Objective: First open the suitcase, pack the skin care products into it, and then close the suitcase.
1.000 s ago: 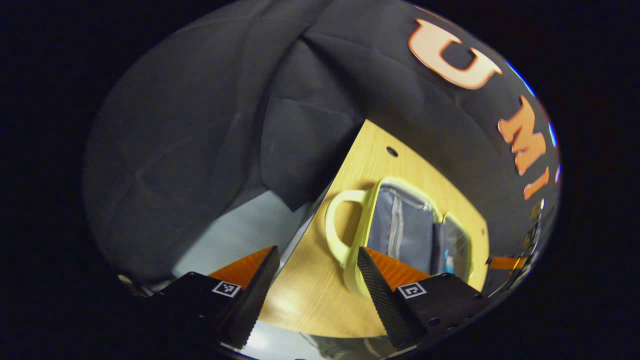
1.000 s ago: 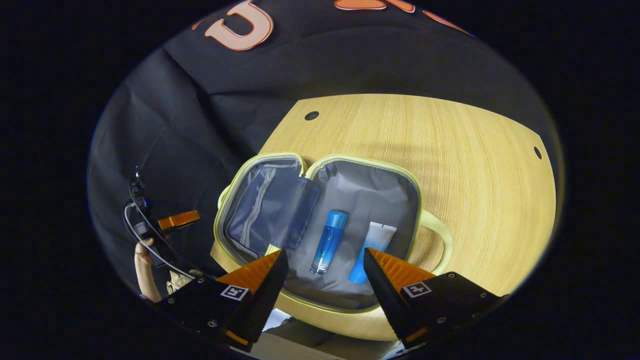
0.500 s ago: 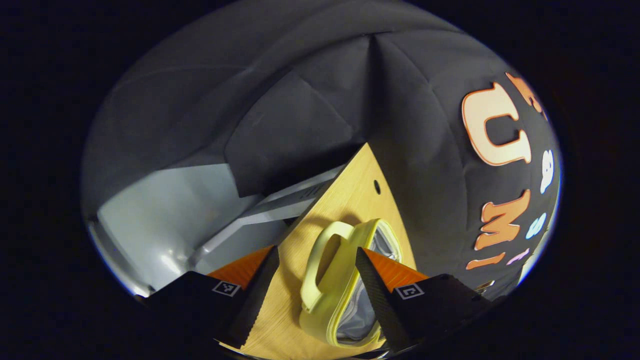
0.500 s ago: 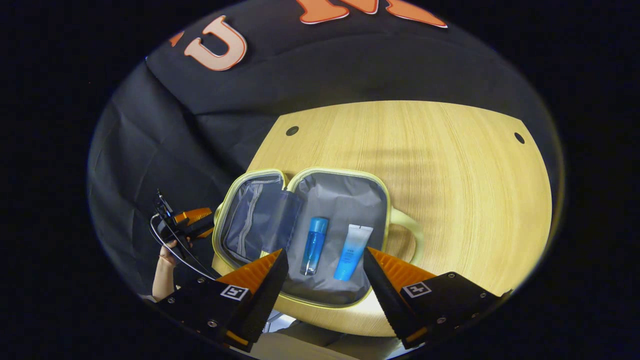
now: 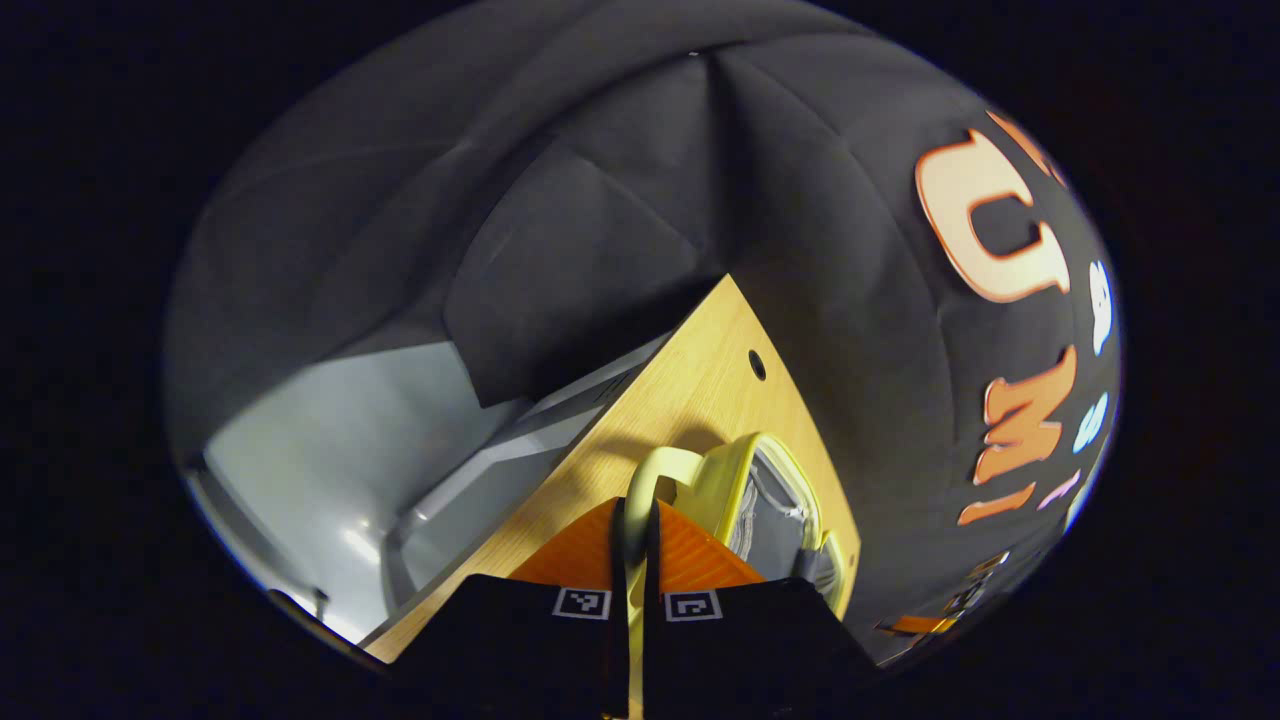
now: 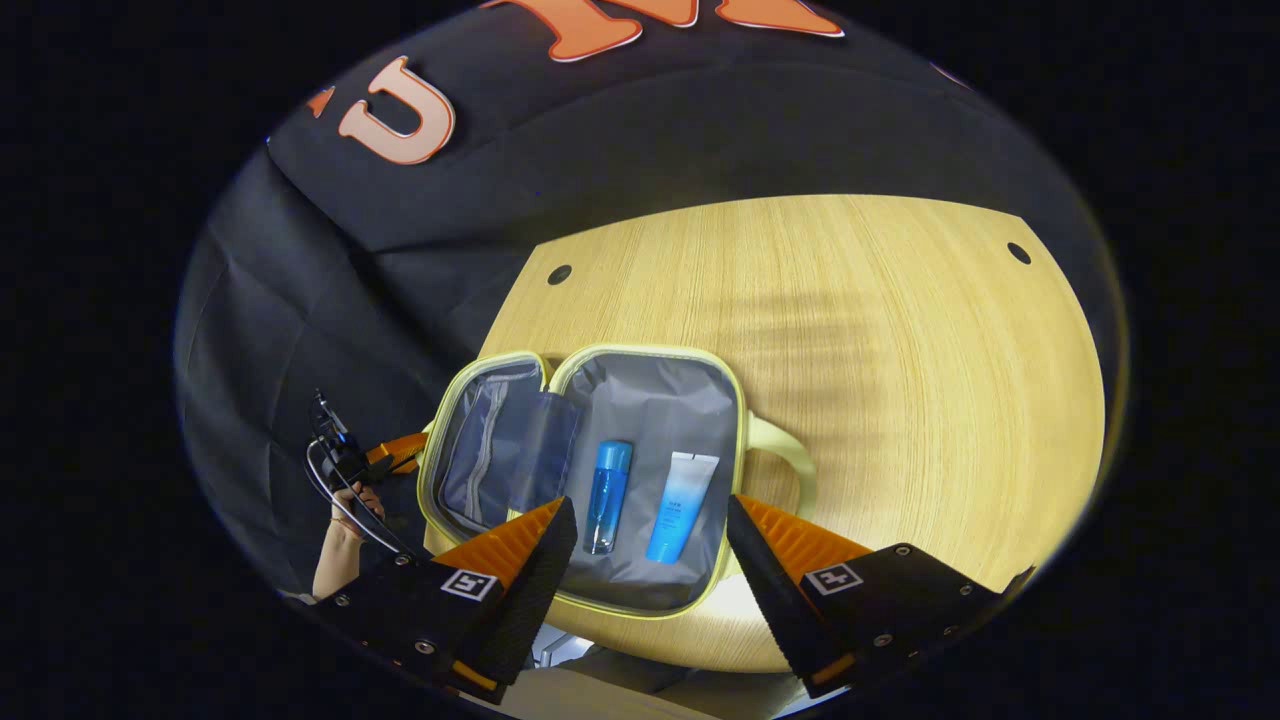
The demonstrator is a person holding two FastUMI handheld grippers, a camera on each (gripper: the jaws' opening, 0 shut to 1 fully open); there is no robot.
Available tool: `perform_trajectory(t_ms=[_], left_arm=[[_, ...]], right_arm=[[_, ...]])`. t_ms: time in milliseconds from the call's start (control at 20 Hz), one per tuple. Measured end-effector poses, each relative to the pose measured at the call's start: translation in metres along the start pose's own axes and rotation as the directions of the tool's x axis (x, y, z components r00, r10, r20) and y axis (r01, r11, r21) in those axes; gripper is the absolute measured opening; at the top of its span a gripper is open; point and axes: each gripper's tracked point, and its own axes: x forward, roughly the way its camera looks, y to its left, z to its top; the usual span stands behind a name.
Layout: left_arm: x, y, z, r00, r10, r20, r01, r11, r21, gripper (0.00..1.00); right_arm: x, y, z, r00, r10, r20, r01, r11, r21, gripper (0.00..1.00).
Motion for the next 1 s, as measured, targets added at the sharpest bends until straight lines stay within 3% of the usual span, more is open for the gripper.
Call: perform_trajectory(t_ms=[200,400,600,800,1000], left_arm=[[-0.032,-0.049,0.017,0.997,0.069,0.043,-0.076,0.975,0.207,0.05],[-0.091,-0.123,0.03,0.993,0.044,0.105,-0.075,0.948,0.309,0.05],[-0.12,-0.201,0.012,0.987,0.046,0.151,-0.103,0.912,0.398,0.05],[-0.136,-0.273,-0.024,0.98,0.061,0.189,-0.149,0.856,0.495,0.07],[-0.142,-0.331,-0.07,0.972,0.102,0.214,-0.209,0.791,0.576,0.05]], right_arm=[[-0.011,-0.011,0.017,0.998,0.008,0.056,-0.009,1.0,0.012,0.96],[-0.033,-0.03,0.036,0.992,0.005,0.129,0.0,0.999,-0.039,0.96],[-0.063,-0.06,0.059,0.973,-0.014,0.229,0.042,0.992,-0.119,0.96],[-0.107,-0.098,0.084,0.938,-0.033,0.344,0.093,0.983,-0.159,0.96],[-0.151,-0.146,0.104,0.881,-0.091,0.465,0.195,0.964,-0.18,0.96]])
